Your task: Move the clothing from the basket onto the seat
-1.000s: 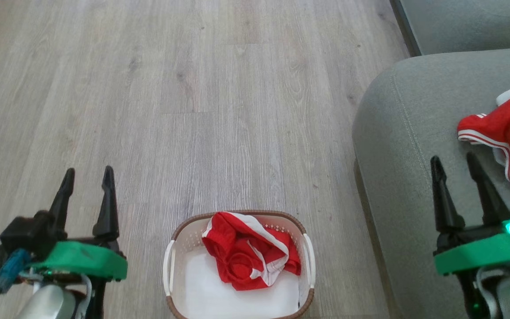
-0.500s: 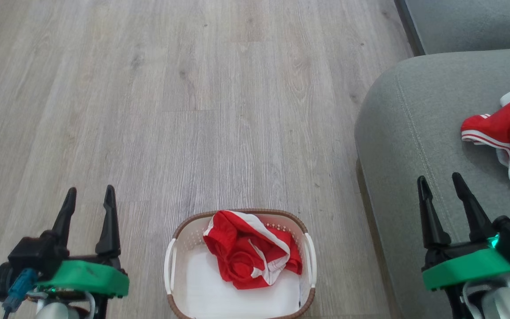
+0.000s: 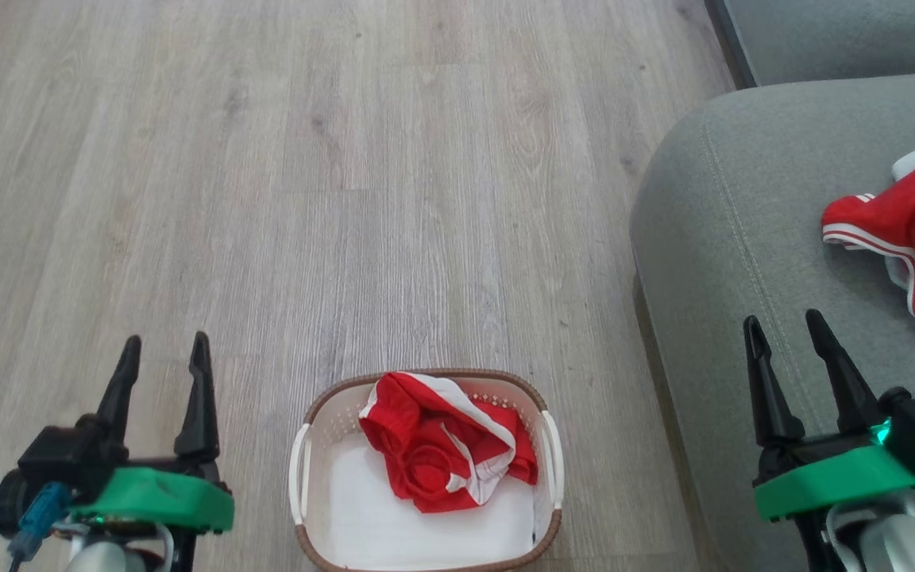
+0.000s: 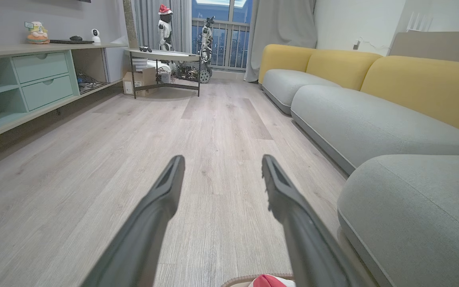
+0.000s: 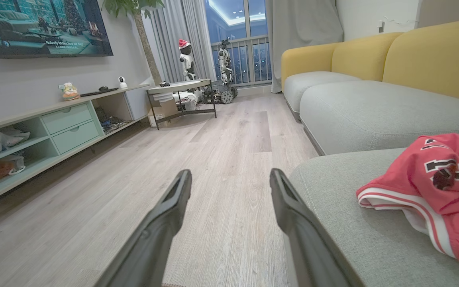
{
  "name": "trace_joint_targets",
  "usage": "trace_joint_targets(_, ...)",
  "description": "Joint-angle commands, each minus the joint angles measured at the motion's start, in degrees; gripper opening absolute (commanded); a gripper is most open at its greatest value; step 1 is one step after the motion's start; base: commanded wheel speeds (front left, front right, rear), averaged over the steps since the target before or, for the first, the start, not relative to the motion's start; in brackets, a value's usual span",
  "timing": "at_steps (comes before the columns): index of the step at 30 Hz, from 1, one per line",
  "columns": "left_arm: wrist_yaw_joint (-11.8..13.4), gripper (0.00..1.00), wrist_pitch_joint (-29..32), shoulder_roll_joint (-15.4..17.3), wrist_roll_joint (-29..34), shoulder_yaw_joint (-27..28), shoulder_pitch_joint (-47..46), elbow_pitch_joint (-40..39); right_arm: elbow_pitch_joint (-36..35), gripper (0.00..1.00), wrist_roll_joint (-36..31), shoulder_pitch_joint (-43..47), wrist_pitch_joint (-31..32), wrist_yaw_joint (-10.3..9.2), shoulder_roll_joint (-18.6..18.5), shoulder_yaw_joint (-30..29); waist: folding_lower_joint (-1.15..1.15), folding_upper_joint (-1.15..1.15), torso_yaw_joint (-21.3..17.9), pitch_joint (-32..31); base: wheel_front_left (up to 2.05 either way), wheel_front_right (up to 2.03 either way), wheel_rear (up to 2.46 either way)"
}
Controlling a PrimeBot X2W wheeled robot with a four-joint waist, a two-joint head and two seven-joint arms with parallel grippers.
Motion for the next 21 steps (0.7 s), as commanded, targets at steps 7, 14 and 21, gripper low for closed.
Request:
trace_joint_targets(7,-2.04,1.00,-0.54,-0.59,1.68,3.00,-3.28,-0.51,-1.80,1.00,0.15,-3.21,-0.65,-0.01,-1.27,1.25,0.00,0.00,-0.62,1.50,0.00,0.00,0.00)
trace_joint_targets(14,-3.54,1.00,-0.54,-1.47,2.62,2.76,-5.03,0.62,-2.16,1.00,0.01,-4.73,-0.64,-0.01,-1.48,1.60,0.00,0.00,-2.13,4.11,0.00,0.00,0.00)
trace_joint_targets(21,-4.85,1.00,-0.54,-1.91,3.16,2.64,-7.64,2.62,-2.42,1.00,-0.09,-6.84,-0.63,-0.01,-1.74,1.61,0.00,0.00,-4.13,7.53,0.00,0.00,0.00)
